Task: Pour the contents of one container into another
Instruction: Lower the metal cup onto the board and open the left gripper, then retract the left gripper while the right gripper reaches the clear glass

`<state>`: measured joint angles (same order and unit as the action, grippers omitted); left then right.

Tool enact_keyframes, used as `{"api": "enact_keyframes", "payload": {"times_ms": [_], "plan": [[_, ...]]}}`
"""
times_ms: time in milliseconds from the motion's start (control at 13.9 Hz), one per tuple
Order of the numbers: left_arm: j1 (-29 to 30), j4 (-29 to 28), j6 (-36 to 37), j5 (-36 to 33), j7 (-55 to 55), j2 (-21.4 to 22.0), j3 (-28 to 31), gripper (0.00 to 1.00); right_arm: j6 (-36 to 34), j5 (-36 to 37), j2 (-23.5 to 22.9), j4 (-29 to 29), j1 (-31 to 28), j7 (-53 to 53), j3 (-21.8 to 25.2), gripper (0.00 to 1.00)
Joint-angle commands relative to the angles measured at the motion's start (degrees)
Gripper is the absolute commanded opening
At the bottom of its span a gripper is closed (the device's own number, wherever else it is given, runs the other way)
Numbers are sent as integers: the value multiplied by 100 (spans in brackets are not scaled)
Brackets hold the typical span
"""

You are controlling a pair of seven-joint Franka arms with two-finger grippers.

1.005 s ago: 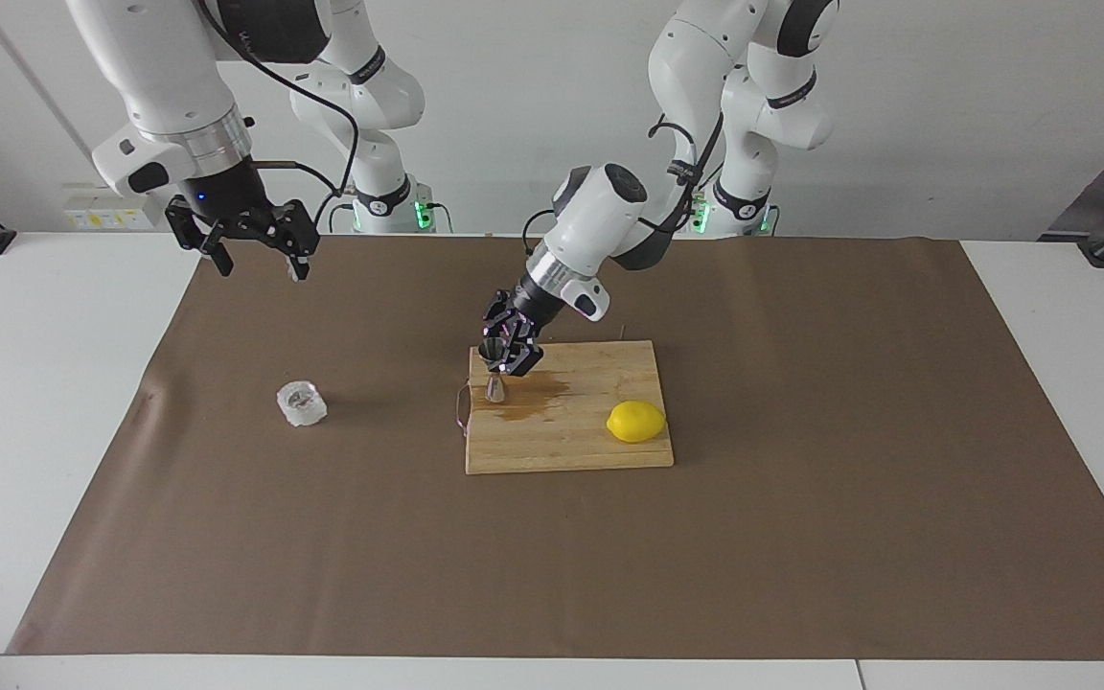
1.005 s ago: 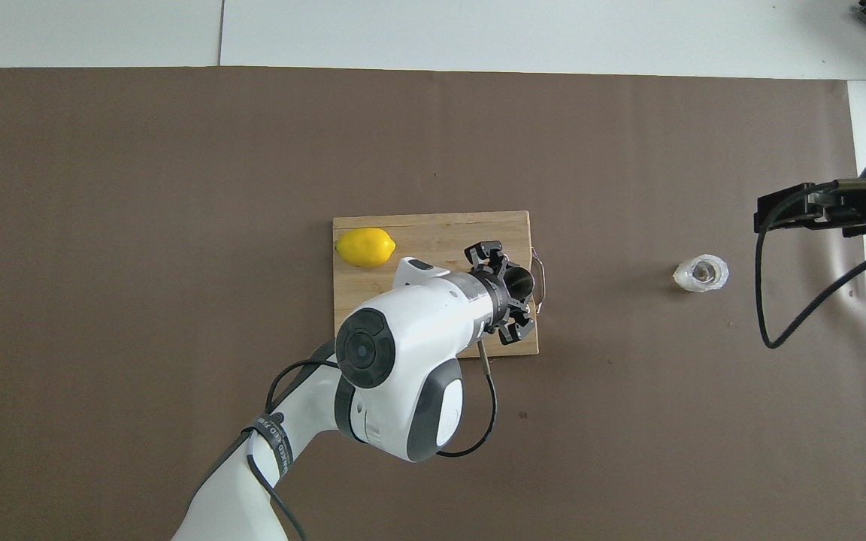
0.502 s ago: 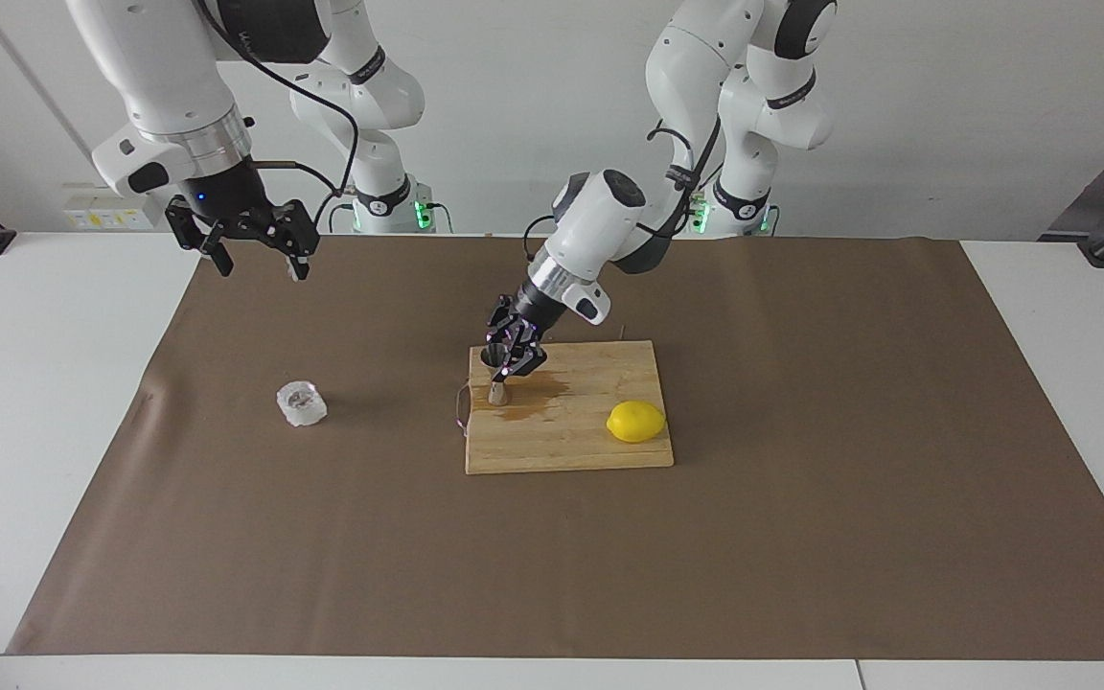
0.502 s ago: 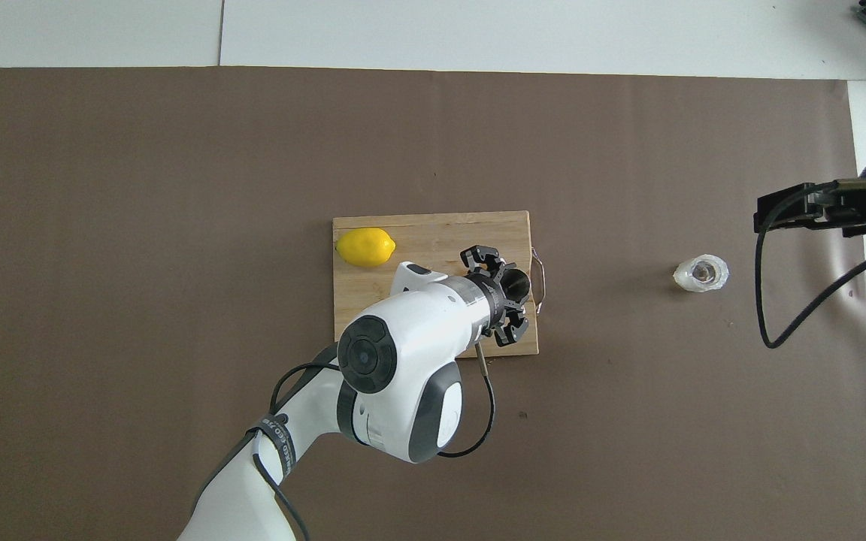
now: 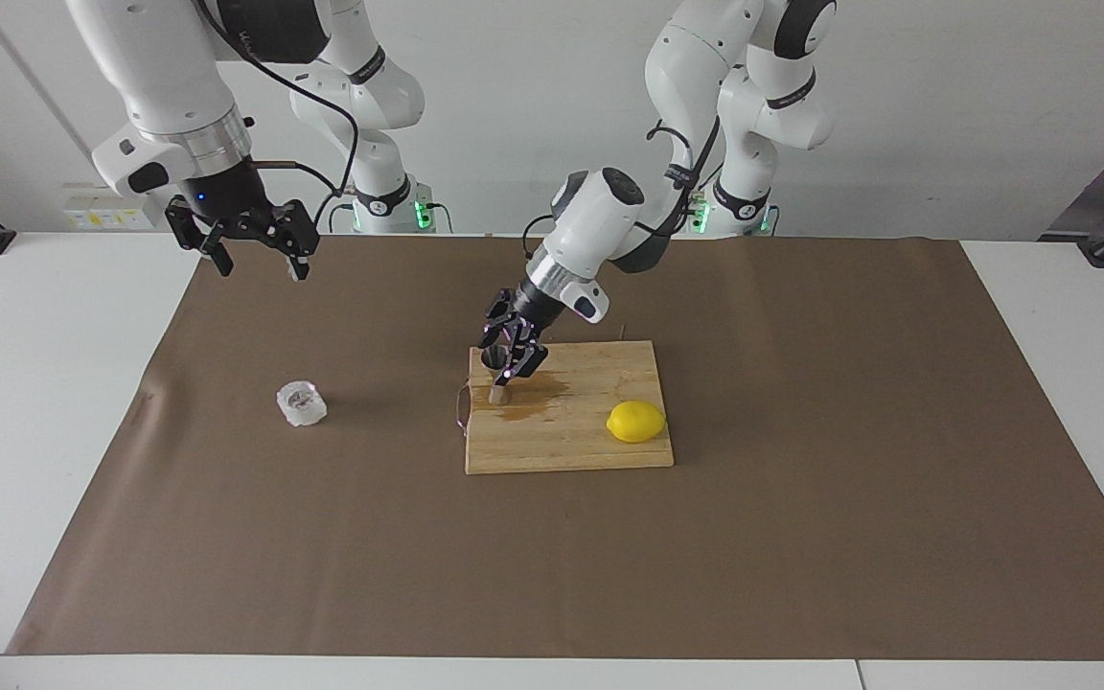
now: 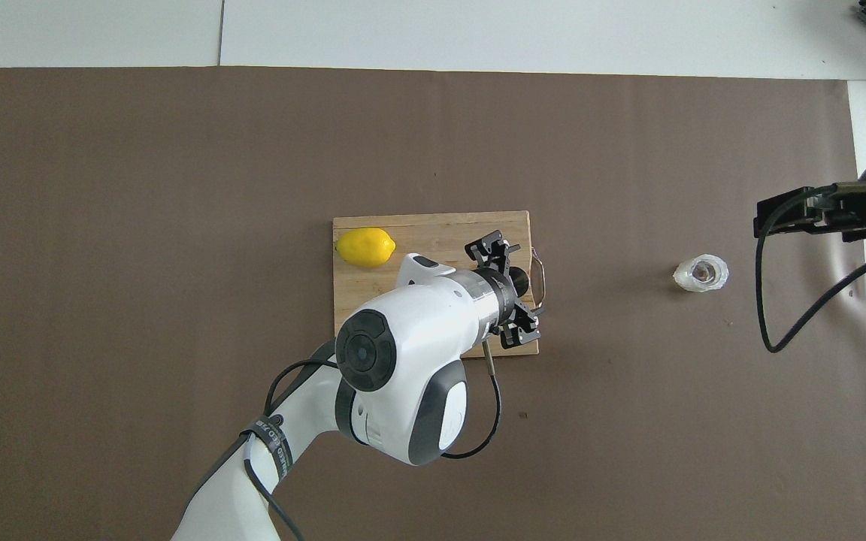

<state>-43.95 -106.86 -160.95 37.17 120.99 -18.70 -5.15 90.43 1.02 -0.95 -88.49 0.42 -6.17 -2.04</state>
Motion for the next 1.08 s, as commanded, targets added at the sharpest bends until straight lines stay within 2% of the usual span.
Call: {"api": "enact_keyframes", "payload": {"times_ms": [0, 144, 287, 431, 502, 646, 718, 861, 1005], "plan": [[149, -10, 774, -288, -49, 515, 163, 100, -104, -128, 147, -142, -33, 221, -16, 100], [342, 24, 1257, -866, -197, 700, 181, 100, -166, -137, 147, -142, -68, 746, 2, 100], [632, 243, 1941, -1570, -662, 771, 173, 100, -79, -137, 252, -352, -199, 1729, 2, 100], [852, 420, 2444, -1739, -1355, 762, 181, 100, -78, -137, 288, -467, -392, 2136, -7, 100], [1027, 420, 2550, -1740, -1837, 788, 173, 100, 9, -311, 427, -728, -506, 2608, -7, 100], [1282, 411, 2866, -1757, -2699, 824, 181, 100, 639, -847, 769, -1535, -892, 3653, 11, 100], [1458, 385, 2963, -1809, -3121, 858, 181, 100, 1025, -884, 971, -1957, -1042, 4276, 11, 100], [1940, 315, 3226, -1993, -4008, 902, 181, 100, 1440, -884, 1210, -2495, -1175, 5350, 11, 100], [2241, 306, 3430, -2056, -4853, 929, 181, 100, 1714, -884, 1228, -2734, -1271, 6412, 11, 100]]}}
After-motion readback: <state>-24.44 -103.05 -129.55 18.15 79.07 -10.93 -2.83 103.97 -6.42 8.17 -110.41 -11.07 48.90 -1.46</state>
